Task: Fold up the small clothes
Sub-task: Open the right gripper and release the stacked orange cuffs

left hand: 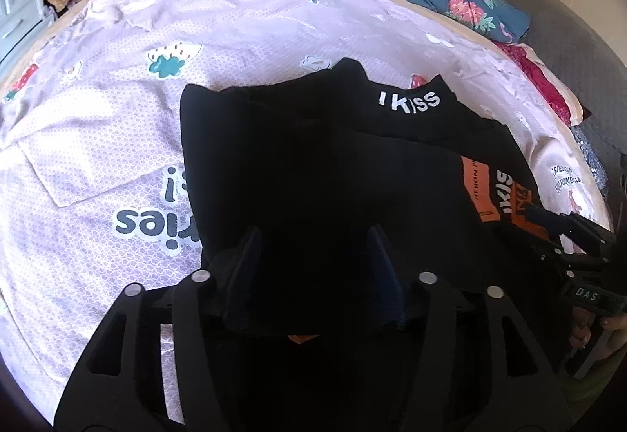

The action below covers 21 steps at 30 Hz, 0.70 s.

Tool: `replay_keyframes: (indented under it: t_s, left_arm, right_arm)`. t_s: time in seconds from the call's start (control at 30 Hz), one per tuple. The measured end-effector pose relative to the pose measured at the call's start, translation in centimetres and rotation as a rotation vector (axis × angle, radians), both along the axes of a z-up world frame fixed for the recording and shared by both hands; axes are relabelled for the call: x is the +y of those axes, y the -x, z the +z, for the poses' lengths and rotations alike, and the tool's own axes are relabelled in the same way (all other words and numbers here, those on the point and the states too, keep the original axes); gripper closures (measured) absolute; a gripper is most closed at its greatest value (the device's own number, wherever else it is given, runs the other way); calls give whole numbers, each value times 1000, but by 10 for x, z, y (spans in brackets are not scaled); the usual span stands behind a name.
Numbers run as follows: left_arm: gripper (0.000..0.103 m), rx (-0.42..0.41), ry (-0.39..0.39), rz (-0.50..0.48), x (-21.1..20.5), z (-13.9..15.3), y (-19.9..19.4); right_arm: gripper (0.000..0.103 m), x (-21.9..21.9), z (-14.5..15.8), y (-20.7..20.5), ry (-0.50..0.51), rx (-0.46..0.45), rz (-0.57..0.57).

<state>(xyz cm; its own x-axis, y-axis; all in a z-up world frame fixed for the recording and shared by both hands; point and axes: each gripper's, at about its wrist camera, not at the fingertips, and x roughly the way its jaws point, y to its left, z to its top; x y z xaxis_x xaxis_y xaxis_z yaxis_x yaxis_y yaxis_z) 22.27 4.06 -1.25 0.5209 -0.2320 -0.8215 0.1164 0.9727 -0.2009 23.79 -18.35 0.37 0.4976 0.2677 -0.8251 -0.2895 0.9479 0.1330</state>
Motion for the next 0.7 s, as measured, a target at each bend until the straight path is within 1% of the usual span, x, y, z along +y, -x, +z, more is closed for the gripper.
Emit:
replay_keyframes:
  t_s: [0.03, 0.07, 0.1, 0.13, 0.2, 0.33, 0.37, 0.57, 0.7]
  left_arm:
    - [48, -4, 0, 0, 0, 2, 1]
    - [45, -7, 2, 0, 0, 3, 2]
    - [40, -10, 5, 0, 0, 4, 2]
    - [34, -15, 4, 4, 0, 6, 3]
    - [28, -23, -5, 7, 0, 8, 4]
    - [12, -28, -2, 17, 1, 11, 3]
    - [9, -27, 1, 20, 2, 12, 3]
    - [9, -26, 7, 27, 1, 14, 4]
    - [9, -44, 3, 23, 0, 21, 8]
  right_arm:
    - [16, 0, 2, 0, -2, -9, -4]
    - [14, -1, 5, 1, -6, -24, -10]
    - [12, -2, 7, 2, -11, -33, -14]
    - [8, -2, 9, 2, -14, -38, -17]
    - [7, -4, 13, 3, -18, -56, -27]
    - [4, -8, 17, 3, -30, -70, -41]
    - [4, -8, 17, 2, -29, -72, -44]
    - [4, -8, 22, 4, -35, -91, -53]
    - [4, -10, 31, 8, -50, -119, -56]
